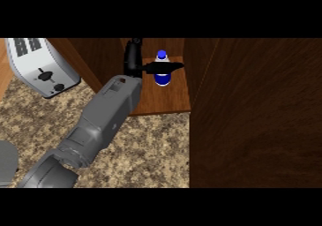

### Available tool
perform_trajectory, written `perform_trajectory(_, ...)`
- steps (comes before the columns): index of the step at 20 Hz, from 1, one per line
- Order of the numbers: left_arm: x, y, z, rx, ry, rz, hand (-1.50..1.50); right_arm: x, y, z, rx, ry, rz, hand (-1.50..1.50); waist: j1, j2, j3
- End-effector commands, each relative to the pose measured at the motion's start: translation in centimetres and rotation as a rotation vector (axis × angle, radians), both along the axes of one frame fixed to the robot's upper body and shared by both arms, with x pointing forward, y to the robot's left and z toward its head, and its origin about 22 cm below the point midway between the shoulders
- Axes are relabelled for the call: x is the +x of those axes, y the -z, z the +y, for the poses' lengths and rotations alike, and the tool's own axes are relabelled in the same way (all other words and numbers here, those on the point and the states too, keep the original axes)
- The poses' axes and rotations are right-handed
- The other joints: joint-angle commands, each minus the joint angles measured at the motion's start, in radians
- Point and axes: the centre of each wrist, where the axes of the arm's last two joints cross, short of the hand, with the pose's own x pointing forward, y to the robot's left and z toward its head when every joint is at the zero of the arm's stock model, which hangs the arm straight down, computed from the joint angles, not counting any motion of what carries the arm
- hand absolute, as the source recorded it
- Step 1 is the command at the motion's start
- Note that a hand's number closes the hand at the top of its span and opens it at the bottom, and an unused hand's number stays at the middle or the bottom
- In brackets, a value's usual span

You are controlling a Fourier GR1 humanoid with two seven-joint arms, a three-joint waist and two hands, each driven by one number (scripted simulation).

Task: Pick up the bottled water, place it into the cabinet and close the cabinet

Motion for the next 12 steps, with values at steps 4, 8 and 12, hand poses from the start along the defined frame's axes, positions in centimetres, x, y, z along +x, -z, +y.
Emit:
perform_trajectory(4, -0.6, 0.9, 0.2, -0.078, 0.042, -0.044, -1.5, -0.6, -2.0, 1.2, -0.027, -0.017, -0.025, -1.5, 0.017, -0.012, 0.001)
perform_trajectory(8, -0.9, 0.3, -0.5, -0.112, 0.08, -0.047, -1.5, -0.7, -2.8, 2.3, -0.042, -0.006, -0.029, -1.5, 0.035, -0.022, 0.001)
perform_trajectory(12, -2.3, 0.5, -1.5, -0.153, 0.107, -0.029, -1.5, 0.0, -2.9, 2.0, -0.028, 0.026, -0.012, -1.5, 0.038, -0.023, 0.001)
